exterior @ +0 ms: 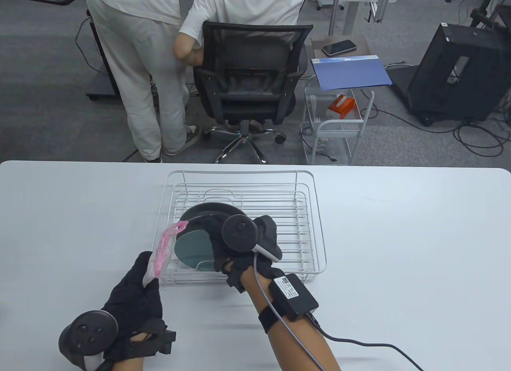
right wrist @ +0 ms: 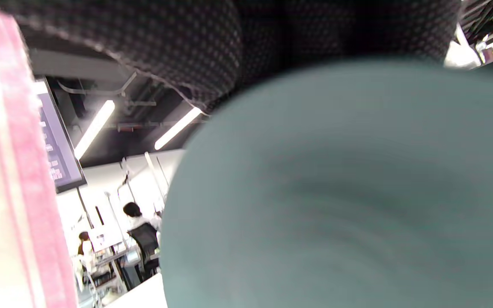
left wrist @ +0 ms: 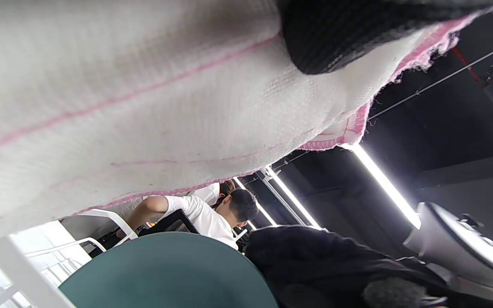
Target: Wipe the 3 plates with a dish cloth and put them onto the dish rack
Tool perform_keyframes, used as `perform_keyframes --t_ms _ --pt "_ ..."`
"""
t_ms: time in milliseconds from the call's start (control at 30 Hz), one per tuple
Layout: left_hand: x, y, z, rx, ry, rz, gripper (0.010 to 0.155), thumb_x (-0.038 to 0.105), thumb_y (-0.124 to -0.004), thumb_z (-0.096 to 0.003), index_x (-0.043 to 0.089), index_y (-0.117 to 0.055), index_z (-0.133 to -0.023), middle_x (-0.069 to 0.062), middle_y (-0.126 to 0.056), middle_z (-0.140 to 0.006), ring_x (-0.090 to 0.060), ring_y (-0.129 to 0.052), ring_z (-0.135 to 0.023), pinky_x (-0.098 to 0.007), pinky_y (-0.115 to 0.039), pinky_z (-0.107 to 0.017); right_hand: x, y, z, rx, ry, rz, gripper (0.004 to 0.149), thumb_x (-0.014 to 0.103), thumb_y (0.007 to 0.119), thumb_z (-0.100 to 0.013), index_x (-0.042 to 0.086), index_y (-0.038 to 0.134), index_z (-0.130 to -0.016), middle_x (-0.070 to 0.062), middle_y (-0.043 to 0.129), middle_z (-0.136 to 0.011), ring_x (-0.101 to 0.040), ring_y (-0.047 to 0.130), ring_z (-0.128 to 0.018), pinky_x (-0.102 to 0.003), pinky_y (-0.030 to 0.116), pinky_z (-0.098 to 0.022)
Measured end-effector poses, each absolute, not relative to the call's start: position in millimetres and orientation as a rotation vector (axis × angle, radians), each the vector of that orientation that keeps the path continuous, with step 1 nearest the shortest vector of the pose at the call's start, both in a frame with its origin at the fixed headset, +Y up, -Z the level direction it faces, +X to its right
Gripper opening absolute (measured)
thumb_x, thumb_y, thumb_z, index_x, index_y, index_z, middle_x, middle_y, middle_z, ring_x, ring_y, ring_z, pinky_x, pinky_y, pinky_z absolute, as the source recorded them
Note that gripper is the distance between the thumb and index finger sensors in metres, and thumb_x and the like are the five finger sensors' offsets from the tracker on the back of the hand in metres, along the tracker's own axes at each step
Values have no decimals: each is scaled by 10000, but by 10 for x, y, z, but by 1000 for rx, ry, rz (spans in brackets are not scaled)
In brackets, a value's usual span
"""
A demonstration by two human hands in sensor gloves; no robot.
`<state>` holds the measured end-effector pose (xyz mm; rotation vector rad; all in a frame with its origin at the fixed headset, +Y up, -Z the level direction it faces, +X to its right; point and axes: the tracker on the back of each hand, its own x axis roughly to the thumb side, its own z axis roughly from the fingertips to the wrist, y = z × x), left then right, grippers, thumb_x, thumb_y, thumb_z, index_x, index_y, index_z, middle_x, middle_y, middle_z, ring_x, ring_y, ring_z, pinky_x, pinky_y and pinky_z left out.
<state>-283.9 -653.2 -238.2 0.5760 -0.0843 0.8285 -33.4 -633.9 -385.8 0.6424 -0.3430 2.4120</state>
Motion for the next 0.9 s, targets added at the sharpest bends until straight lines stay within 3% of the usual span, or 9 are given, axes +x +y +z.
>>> perform_keyframes --t_ms 300,567,667,900 --pt "-2551 -6445 -2290 583 -191 627 496 370 -751 -529 200 -735 -995 -134 -981 -843 -373 -1013 -716 -603 -699 -607 320 -6306 -3298 534 -381 2247 463 206 825 -420 108 801 -871 -188 818 -838 -444 866 -697 -626 737 -507" --pt "-2108 -6452 -2215 457 -341 423 493 374 -756 -528 200 -753 -990 -130 -999 -838 -369 -1032 -709 -601 -715 -600 1005 -6808 -2754 304 -168 1811 505 288 799 -458 71 742 -910 -230 755 -877 -489 792 -730 -655 673 -525" --pt "-1997 -6508 -2232 379 -381 365 494 376 -756 -530 196 -754 -990 -131 -1005 -837 -363 -1039 -708 -598 -722 -597 1177 -7027 -2690 262 -78 1633 534 309 788 -476 49 698 -933 -253 696 -905 -516 726 -760 -672 620 -545" --pt "-1620 -6757 -2291 171 -463 193 498 382 -748 -537 206 -736 -1002 -126 -986 -875 -366 -1022 -748 -597 -711 -614 1435 -7302 -2676 253 -142 1683 570 358 778 -488 39 669 -948 -265 661 -920 -533 682 -778 -683 588 -553"
